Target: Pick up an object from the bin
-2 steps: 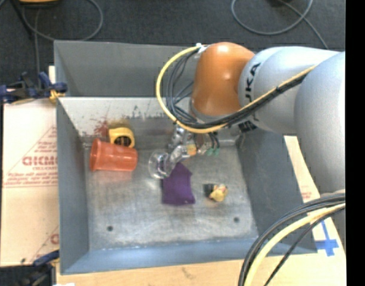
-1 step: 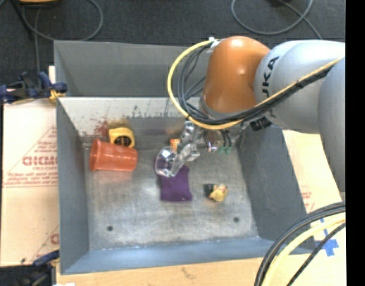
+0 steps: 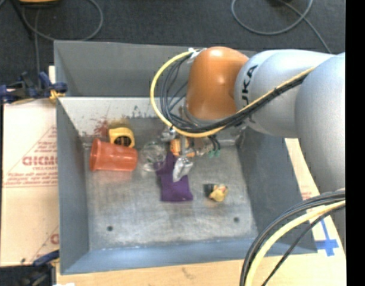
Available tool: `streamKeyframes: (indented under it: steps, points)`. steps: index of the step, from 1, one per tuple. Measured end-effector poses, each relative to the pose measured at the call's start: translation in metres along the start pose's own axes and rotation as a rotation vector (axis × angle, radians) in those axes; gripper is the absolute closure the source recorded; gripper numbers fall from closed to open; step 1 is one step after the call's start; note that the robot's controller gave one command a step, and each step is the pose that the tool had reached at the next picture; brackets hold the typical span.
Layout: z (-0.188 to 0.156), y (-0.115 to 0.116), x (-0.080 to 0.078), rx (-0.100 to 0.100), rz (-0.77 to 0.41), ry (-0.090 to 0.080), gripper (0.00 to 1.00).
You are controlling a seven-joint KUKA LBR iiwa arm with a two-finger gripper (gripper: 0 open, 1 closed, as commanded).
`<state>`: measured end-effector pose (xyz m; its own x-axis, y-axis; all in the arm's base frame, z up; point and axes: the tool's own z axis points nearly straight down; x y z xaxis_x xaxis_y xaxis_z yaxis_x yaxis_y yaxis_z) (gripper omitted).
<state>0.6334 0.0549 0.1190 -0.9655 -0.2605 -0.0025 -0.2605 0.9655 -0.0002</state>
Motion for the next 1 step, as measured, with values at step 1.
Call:
streamKeyframes:
  steps: [1]
  points:
    - [-0.0017, -0.0005, -0.0006, 0.000, 0.001, -0.003, 0.00]
